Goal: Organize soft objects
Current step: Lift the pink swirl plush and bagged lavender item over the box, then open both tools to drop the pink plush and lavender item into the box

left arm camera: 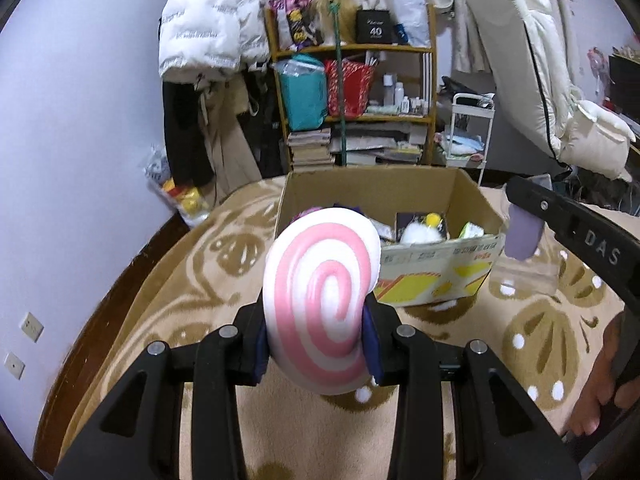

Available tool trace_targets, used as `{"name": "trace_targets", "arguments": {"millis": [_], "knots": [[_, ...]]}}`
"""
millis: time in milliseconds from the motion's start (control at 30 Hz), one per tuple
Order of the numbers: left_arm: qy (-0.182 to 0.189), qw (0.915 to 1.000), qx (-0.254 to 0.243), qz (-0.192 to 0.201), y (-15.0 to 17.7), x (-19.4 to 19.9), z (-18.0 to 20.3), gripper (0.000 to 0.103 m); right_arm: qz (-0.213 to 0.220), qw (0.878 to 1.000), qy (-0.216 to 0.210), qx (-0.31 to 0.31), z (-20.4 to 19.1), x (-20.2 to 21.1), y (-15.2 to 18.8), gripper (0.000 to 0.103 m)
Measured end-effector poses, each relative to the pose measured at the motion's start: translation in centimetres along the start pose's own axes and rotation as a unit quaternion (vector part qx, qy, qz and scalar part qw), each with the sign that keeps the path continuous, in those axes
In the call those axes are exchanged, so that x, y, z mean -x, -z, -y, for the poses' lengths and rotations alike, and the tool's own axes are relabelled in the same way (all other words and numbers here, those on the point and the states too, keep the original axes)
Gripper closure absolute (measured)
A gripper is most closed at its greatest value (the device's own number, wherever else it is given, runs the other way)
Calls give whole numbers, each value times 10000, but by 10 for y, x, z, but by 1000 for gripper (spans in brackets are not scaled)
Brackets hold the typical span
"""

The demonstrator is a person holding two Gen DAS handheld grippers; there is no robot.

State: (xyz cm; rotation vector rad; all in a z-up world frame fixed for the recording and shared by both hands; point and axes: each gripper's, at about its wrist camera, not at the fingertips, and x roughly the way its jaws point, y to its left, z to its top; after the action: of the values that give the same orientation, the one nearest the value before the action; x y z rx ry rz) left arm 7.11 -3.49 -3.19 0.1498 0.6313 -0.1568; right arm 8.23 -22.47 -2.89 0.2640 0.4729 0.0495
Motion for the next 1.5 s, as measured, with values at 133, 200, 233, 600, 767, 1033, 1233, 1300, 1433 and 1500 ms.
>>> {"name": "trace_targets", "arguments": {"millis": [133,200,233,600,767,1033,1233,1300,1433,1500], "knots": [[29,9998,-59,173,-11,1,4,67,163,9998,-88,39,3,2,-12,93],[32,9996,-111,272,-19,0,5,67,231,9996,-125,43,5,1,-19,93],[49,9994,-148,319,-24,-1,7,67,256,9996,-138,39,5,0,-21,93],[158,9975,-367,581,-70,-40,16,66,272,9994,-206,46,17,-36,-47,93],[275,9983,-291,414,-72,-69,17,65,-3,9997,-235,38,29,-64,-46,93],[387,9992,-106,37,-71,-104,20,64,-639,9977,-209,-1,44,-102,-36,92],[387,9988,-233,-170,-69,-117,27,50,-810,9962,-277,-184,52,-111,-31,87],[381,9989,-207,-162,-67,-117,26,46,-826,9960,-242,-243,53,-112,-29,87],[272,9993,-229,-116,-65,-113,25,31,-899,9950,-309,-304,55,-113,-27,87],[248,9995,-182,-58,-65,-109,21,27,-892,9950,-323,-318,55,-112,-27,87]]}}
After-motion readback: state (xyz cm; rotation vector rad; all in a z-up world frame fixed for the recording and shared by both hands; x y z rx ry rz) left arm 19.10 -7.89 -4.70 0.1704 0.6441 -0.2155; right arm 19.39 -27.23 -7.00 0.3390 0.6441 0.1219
